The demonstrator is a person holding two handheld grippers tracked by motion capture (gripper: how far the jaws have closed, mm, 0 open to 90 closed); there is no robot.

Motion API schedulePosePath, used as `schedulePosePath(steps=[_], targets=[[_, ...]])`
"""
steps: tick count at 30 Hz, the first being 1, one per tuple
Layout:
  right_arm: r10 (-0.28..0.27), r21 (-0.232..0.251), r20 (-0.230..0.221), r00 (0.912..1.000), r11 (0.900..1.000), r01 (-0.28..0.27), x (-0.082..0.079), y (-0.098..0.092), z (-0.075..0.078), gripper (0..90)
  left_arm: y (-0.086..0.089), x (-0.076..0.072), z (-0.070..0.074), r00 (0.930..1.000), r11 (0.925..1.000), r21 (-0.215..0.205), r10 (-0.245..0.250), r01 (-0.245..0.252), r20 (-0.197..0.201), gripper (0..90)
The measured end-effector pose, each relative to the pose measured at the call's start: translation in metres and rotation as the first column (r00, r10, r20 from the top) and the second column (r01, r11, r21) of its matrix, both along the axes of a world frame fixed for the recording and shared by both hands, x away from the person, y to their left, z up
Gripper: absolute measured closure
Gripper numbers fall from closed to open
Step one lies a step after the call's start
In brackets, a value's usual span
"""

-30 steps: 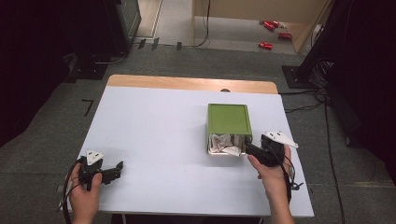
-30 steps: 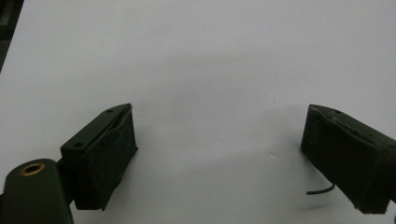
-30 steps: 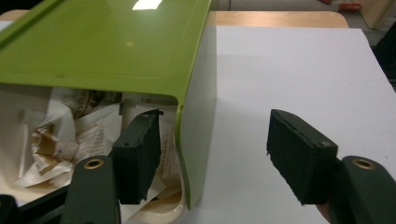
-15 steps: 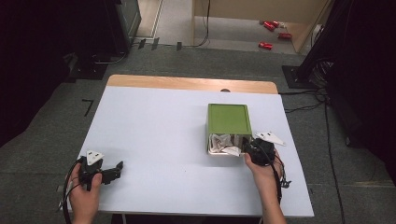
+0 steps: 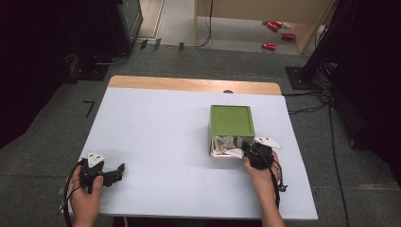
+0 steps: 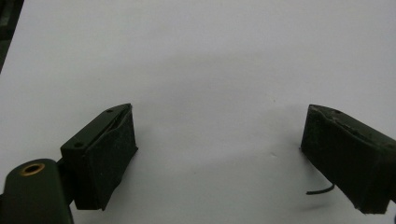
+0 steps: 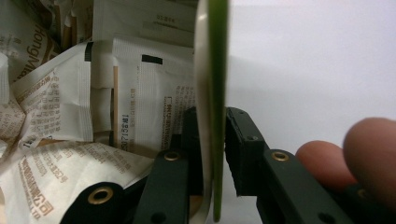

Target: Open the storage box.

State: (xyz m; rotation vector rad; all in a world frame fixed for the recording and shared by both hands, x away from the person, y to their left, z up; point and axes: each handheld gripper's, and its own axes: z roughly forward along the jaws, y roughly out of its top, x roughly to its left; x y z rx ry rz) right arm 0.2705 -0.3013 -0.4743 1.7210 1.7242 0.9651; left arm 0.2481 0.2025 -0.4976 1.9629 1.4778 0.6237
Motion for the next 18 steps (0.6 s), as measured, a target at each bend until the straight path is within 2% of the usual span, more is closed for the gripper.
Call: schedulePosePath(steps=[2, 7, 18], targets=[[-0.01, 0.004, 0.013, 0.9999, 1.0, 0.01, -0.002, 0.001, -0.001, 79.6, 0.0, 0.0, 0.0, 1.0, 1.0, 0.0, 0.0, 0.0, 0.0, 10.8], [-0.017, 0.001, 0.01, 0.9998, 1.0, 0.017, -0.003, 0.001, -0.001, 80.0, 0.0, 0.0, 0.0, 1.0, 1.0, 0.0, 0.0, 0.0, 0.0, 10.8], [0.004, 0.019, -0.002, 1.0, 1.0, -0.004, -0.016, -0.002, 0.001, 78.9, 0.0, 0.0, 0.0, 1.0, 1.0, -0.001, 0.0, 0.0, 0.0, 10.8]])
